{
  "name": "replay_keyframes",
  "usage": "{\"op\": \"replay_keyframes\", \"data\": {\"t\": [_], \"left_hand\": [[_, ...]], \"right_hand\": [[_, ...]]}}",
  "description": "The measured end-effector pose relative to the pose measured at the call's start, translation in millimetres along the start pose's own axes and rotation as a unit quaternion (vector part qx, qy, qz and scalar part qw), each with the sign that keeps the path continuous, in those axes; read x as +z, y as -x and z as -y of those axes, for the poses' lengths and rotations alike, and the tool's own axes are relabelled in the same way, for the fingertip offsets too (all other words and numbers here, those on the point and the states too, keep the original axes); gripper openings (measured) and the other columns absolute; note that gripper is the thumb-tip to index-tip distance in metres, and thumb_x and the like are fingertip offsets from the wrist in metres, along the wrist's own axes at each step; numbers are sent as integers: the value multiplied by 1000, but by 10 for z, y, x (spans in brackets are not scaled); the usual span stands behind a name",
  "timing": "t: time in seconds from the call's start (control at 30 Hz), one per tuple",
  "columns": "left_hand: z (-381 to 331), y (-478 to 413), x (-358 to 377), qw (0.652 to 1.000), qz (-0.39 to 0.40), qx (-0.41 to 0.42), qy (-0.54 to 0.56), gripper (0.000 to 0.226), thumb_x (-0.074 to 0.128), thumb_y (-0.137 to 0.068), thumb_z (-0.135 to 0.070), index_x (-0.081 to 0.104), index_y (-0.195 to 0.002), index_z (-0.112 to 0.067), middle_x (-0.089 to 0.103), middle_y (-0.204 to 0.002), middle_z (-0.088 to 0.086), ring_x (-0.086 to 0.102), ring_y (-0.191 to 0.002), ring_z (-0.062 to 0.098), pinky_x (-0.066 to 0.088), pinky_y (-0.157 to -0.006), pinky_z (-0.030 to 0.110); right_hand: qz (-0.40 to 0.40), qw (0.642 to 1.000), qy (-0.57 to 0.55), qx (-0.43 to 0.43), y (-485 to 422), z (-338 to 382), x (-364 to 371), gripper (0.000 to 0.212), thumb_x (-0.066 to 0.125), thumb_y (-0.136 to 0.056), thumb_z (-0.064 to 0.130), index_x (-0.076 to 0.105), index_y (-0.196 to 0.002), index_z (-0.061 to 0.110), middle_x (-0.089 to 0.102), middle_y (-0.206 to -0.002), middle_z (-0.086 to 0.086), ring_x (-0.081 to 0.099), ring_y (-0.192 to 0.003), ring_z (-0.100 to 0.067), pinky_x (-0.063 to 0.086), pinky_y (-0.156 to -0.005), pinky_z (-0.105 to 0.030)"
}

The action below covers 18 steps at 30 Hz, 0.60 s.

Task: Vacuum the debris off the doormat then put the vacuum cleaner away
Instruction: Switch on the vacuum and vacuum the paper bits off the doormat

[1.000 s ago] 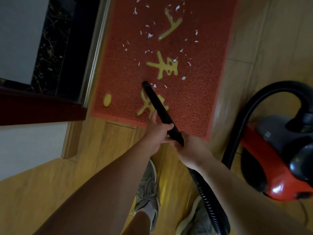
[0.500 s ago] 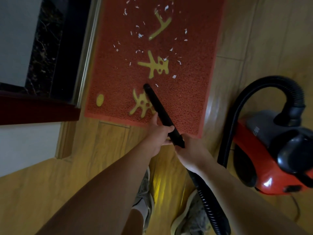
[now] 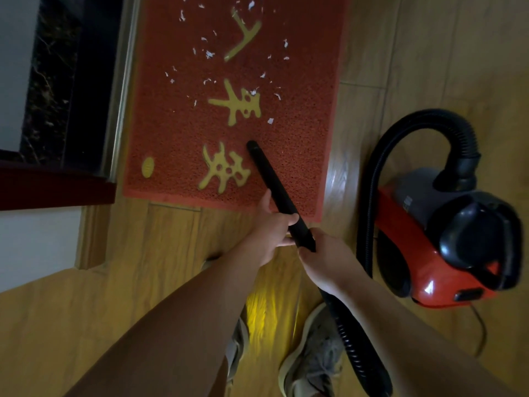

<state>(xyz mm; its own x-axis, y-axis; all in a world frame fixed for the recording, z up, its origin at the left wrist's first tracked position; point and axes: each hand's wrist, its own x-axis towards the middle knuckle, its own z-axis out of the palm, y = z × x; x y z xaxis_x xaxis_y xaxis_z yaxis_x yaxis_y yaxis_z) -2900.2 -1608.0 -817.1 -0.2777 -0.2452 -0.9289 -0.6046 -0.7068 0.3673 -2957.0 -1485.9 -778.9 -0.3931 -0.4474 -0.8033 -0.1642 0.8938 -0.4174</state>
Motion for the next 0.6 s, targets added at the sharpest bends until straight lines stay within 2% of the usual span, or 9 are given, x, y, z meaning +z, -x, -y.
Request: {"op": "replay_keyframes", "data": {"t": [0.17,0.27,0.43,0.6], "left_hand": [[66,56,182,1000,9,5,-11,90,64,-95,2,18,-160,-41,65,-129,5,73,-102,29,64,-74,44],[105,85,288,1000,13,12,-22,89,63,-95,2,19,-159,-41,67,-125,4,74,-99,28,64,-70,41],[204,136,458,999,20,15,-35,87,63,-95,3,24,-158,-42,68,-124,5,74,-98,28,65,-73,45],[303,158,619,999,28,10,-39,88,64,-95,3,23,-159,-41,67,-124,4,74,-97,28,64,-69,42]], "right_hand": [[-10,1000,-9,6,102,-156,-62,14,47,-98,28,57,-105,20,62,-75,1,56,-55,-13,36,-46,-25],[-4,1000,-27,1,171,-237,-113,6,47,-100,24,52,-102,27,62,-71,4,55,-49,-8,35,-40,-20],[-10,999,-42,10,271,-421,-148,11,47,-99,25,56,-105,25,63,-71,2,58,-53,-13,40,-45,-27],[-12,999,-32,18,344,-606,-169,11,48,-100,27,56,-107,24,63,-74,1,60,-58,-14,40,-48,-27]]}}
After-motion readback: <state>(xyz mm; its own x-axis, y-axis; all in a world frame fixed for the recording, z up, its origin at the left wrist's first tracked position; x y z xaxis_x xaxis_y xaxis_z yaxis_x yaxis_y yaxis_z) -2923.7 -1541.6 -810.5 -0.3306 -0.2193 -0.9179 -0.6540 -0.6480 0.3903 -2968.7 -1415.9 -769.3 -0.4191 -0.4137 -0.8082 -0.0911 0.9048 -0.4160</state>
